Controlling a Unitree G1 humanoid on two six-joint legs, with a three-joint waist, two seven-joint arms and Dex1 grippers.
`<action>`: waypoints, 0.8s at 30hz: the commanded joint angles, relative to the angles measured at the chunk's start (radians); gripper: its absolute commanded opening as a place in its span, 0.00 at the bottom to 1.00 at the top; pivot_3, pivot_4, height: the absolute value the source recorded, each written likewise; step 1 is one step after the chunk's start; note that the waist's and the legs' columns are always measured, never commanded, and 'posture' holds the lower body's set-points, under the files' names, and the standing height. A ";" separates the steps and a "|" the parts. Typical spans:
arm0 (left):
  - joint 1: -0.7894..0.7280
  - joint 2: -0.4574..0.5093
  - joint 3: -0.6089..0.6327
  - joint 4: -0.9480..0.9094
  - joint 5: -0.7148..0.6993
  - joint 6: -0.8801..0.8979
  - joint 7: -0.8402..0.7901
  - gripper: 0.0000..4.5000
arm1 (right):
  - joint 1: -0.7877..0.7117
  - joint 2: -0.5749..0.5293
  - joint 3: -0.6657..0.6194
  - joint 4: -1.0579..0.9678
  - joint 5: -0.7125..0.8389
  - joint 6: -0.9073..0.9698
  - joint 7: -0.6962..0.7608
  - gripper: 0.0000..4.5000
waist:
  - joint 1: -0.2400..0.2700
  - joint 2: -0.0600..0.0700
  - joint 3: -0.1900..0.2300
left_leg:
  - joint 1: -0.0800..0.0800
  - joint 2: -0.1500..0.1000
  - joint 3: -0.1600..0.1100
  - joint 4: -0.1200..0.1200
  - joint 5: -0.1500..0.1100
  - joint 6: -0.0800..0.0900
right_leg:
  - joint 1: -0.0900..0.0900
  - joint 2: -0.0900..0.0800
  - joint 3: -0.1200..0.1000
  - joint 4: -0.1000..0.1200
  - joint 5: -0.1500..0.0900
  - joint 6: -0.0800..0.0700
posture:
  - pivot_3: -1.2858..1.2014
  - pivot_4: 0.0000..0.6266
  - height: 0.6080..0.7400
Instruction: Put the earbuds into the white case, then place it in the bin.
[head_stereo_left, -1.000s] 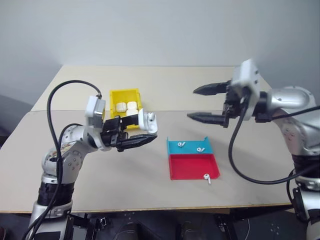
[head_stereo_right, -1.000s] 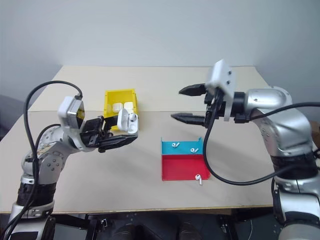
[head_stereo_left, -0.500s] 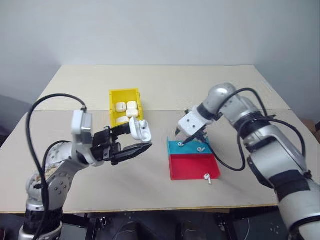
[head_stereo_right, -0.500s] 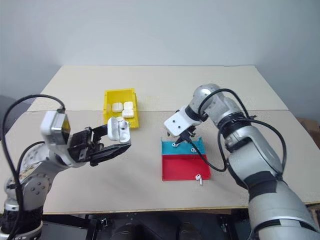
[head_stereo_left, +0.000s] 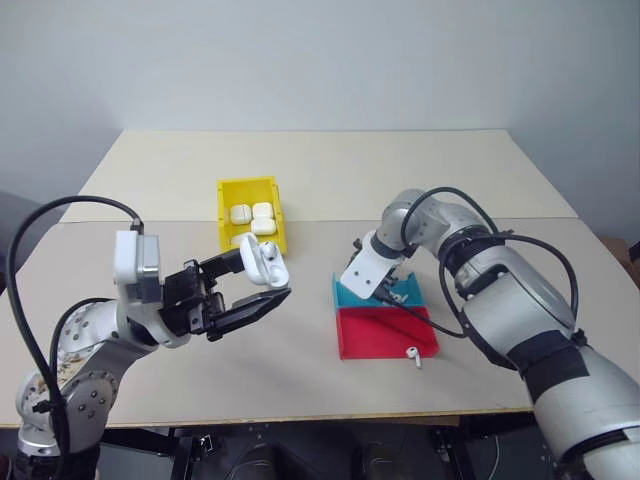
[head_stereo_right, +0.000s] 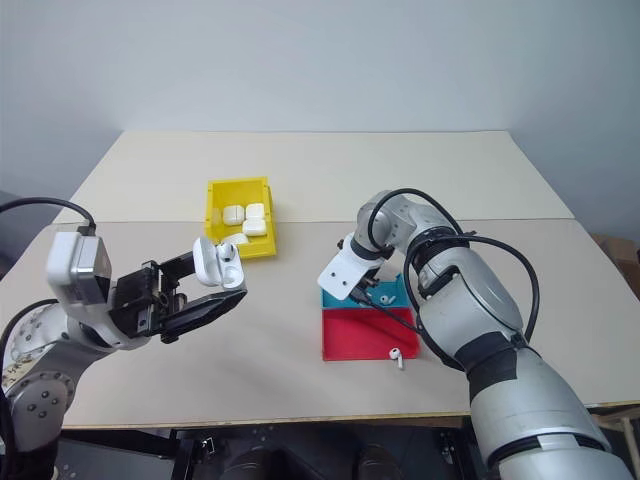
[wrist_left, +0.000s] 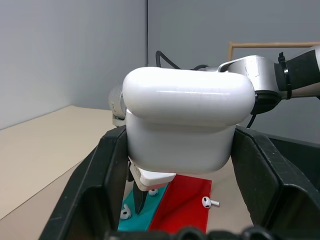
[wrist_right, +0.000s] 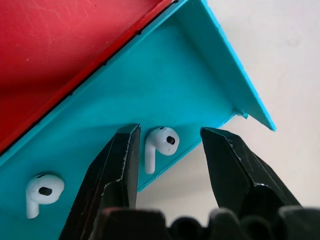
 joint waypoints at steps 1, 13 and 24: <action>0.011 0.013 0.027 -0.044 -0.022 -0.021 0.012 0.62 | -0.025 -0.001 0.008 0.009 -0.046 -0.020 -0.044 0.52 | -0.001 0.000 0.000 | 0.000 0.000 0.000 0.000 0.000 0.000 | 0.000 0.000 0.000 0.000 0.000 0.000 | 0.52 0.24 1.00; 0.039 0.019 0.026 -0.060 -0.028 -0.035 0.023 0.62 | -0.029 0.019 0.020 0.031 -0.117 -0.044 -0.083 0.52 | -0.002 0.000 0.000 | 0.002 0.000 0.000 0.000 0.000 0.000 | 0.001 0.000 0.000 0.000 0.000 0.000 | 0.52 0.24 1.00; 0.046 0.031 0.030 -0.064 -0.036 -0.034 0.031 0.62 | -0.009 0.023 -0.003 0.027 -0.097 -0.042 -0.060 0.14 | -0.004 0.000 0.000 | 0.002 0.000 0.000 0.000 0.000 -0.001 | 0.001 0.000 0.000 0.000 0.000 -0.001 | 0.52 0.24 1.00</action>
